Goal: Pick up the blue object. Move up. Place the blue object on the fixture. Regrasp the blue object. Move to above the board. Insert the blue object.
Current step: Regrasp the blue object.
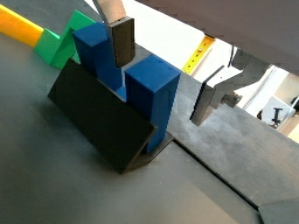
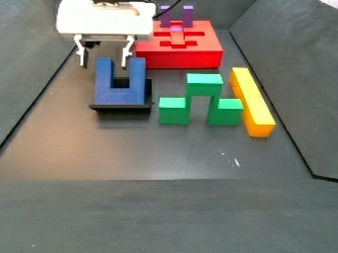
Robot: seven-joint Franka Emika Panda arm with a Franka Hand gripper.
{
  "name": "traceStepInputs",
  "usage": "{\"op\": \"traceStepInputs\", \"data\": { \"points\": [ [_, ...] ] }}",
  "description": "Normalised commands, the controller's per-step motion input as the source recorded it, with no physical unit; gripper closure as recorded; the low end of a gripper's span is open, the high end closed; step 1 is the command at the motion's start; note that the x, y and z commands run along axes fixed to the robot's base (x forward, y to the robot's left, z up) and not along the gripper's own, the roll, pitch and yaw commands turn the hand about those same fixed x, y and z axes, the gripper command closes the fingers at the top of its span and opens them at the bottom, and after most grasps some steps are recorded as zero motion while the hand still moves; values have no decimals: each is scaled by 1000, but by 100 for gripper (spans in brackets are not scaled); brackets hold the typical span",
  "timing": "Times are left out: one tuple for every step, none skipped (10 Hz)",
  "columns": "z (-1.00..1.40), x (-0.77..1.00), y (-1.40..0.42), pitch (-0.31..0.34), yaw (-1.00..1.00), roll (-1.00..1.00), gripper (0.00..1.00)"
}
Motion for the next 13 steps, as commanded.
{"op": "traceStepInputs", "data": {
  "points": [
    [-194,237,0,20,23,186,0],
    [-160,231,0,34,23,166,0],
    [-29,177,-6,100,0,129,0],
    [-11,0,0,0,0,-14,0],
    [-126,-29,0,51,0,-94,0],
    [-166,-111,0,0,17,-109,0],
    [0,0,0,0,0,0,100],
    [0,0,0,0,0,0,100],
    [0,0,0,0,0,0,100],
    [0,0,0,0,0,0,100],
    [0,0,0,0,0,0,100],
    [0,0,0,0,0,0,100],
    [0,0,0,0,0,0,100]
  ]
}}
